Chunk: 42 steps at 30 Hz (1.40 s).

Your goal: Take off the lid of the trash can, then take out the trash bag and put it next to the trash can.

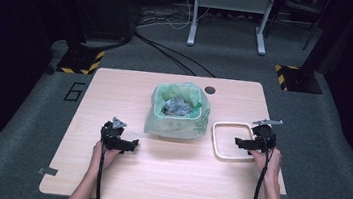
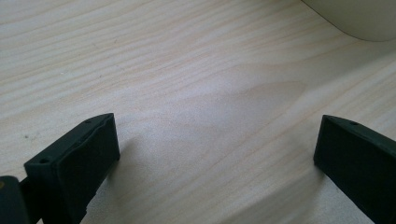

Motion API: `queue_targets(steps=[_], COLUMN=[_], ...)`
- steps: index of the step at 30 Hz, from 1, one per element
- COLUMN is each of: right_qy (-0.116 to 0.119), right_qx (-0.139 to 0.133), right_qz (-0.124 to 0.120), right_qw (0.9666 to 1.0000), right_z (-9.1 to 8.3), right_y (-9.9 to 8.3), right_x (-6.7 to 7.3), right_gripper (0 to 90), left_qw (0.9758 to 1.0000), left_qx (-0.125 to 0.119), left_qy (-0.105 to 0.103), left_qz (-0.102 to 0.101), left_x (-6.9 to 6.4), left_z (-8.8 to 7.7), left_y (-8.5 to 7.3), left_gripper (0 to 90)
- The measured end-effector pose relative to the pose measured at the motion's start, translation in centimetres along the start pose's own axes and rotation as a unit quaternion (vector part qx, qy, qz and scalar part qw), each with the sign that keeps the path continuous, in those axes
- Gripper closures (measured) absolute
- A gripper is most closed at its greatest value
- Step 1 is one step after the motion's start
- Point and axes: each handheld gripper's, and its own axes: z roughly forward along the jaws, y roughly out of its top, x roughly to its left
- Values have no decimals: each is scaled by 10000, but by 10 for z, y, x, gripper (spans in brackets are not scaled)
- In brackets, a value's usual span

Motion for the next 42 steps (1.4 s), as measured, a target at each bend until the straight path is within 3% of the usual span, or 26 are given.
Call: queue_targets(steps=[12,16,19,28,37,42], right_qy=[225,291,325,488,723,876], right_qx=[-101,-123,-137,-218,-233,-281], right_qz=[-300,-391,-431,-647,-1026,-1267], right_qw=[9992,9987,9984,9965,9918,9877], right_z=[-3,-2,-2,-3,-1,-1], right_y=[7,9,10,17,28,33], right_x=[23,30,34,54,83,98], right_gripper=[37,44,45,51,73,74], left_qw=[10000,9997,9997,9975,9940,9928], left_qx=[62,-42,-177,-387,-509,-568], left_qy=[30,-169,-158,-526,-762,-839], left_qz=[-19,-155,-38,262,598,642], left_x=[3,2,-2,-13,-27,-31], left_z=[-2,-7,-13,-29,-34,-34], left_y=[0,1,4,22,35,39], left_gripper=[2,31,39,29,39,59])
